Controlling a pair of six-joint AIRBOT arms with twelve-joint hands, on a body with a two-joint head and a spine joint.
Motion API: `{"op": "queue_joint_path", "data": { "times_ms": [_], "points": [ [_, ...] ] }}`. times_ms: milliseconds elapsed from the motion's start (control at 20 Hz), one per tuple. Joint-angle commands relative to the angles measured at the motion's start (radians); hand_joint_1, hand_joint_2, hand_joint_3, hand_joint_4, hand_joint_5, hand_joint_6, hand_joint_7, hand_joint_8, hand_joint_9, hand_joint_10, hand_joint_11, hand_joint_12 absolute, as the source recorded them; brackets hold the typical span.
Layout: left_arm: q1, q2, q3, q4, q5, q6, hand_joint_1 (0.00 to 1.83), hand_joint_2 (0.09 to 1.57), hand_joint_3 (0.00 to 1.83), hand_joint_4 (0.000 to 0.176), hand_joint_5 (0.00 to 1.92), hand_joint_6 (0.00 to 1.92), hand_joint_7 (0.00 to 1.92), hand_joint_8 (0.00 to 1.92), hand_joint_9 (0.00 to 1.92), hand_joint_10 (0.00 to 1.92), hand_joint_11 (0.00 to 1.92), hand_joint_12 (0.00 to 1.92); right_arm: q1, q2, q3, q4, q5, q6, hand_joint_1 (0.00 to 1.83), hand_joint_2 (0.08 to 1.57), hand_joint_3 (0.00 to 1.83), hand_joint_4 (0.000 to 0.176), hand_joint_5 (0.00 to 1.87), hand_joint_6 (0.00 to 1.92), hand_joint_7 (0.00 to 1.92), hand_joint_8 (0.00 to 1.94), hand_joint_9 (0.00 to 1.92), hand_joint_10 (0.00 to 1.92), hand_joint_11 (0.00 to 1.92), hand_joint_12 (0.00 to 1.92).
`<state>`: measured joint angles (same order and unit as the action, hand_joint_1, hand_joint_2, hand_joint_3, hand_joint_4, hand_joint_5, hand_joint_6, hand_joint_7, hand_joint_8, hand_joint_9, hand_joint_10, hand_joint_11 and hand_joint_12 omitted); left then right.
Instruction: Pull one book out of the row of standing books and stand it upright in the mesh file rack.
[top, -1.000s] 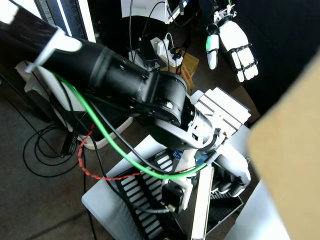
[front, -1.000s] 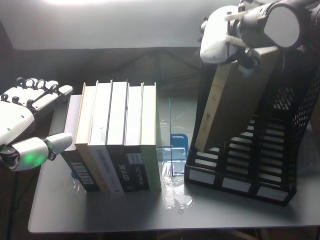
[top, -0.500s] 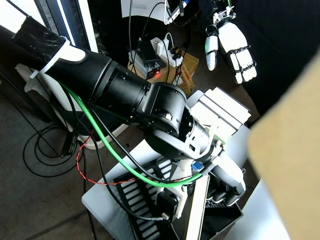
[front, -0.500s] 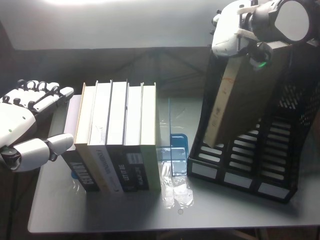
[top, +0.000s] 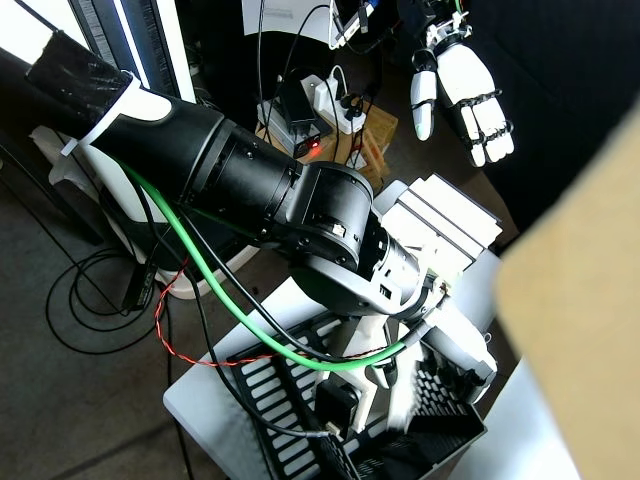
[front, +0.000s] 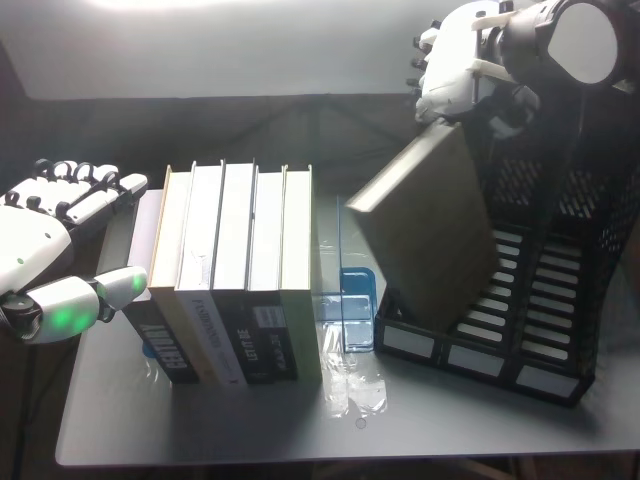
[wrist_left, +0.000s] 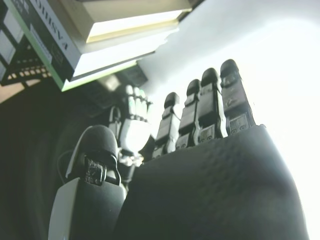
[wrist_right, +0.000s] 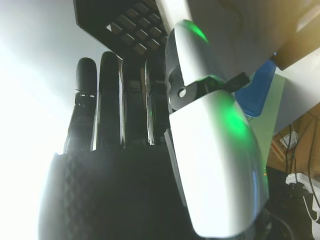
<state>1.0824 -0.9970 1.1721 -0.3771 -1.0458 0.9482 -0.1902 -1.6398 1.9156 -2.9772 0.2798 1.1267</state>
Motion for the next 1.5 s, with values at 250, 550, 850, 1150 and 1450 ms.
{"op": "queue_joint_path", "data": {
  "times_ms": [250, 550, 850, 1150, 1450],
  "points": [
    [-0.008, -0.007, 0.008, -0.007, -0.114, -0.003, 0.0, 1.38, 0.0, 0.088, 0.0, 0.0, 0.0, 0.0, 0.0, 0.0, 0.0, 0.0, 0.004, 0.061, -0.063, -0.035, -0.089, -0.008, 1.06, 1.02, 0.0, 0.014, 0.02, 0.0, 0.0, 0.0, 0.0, 0.02, 0.0, 0.01],
    [-0.008, -0.012, 0.005, -0.013, -0.104, -0.003, 0.0, 1.38, 0.0, 0.072, 0.0, 0.0, 0.0, 0.0, 0.0, 0.0, 0.0, 0.0, 0.027, 0.158, -0.222, -0.035, -0.091, -0.007, 1.05, 0.96, 0.0, 0.008, 0.0, 0.0, 0.0, 0.0, 0.0, 0.0, 0.0, 0.0],
    [-0.008, -0.013, -0.002, -0.02, -0.105, -0.006, 0.0, 1.37, 0.0, 0.078, 0.0, 0.0, 0.0, 0.0, 0.0, 0.0, 0.0, 0.0, 0.079, 0.319, -0.446, -0.023, -0.149, -0.007, 0.86, 0.99, 0.0, 0.0, 0.0, 0.0, 0.0, 0.0, 0.0, 0.0, 0.0, 0.0],
    [-0.005, -0.011, -0.009, -0.039, -0.116, -0.006, 0.04, 1.38, 0.0, 0.064, 0.0, 0.0, 0.0, 0.0, 0.0, 0.0, 0.0, 0.0, 0.095, 0.38, -0.516, 0.498, -0.168, -0.293, 0.82, 1.05, 0.02, 0.028, 0.0, 0.0, 0.0, 0.0, 0.0, 0.0, 0.0, 0.0],
    [0.014, -0.001, -0.022, -0.062, -0.134, -0.006, 0.02, 1.37, 0.0, 0.066, 0.0, 0.0, 0.0, 0.0, 0.0, 0.0, 0.0, 0.0, 0.04, 0.384, -0.407, 1.683, 0.109, -0.915, 0.74, 1.08, 0.02, 0.068, 0.0, 0.0, 0.0, 0.0, 0.0, 0.0, 0.0, 0.0]
  ]
}}
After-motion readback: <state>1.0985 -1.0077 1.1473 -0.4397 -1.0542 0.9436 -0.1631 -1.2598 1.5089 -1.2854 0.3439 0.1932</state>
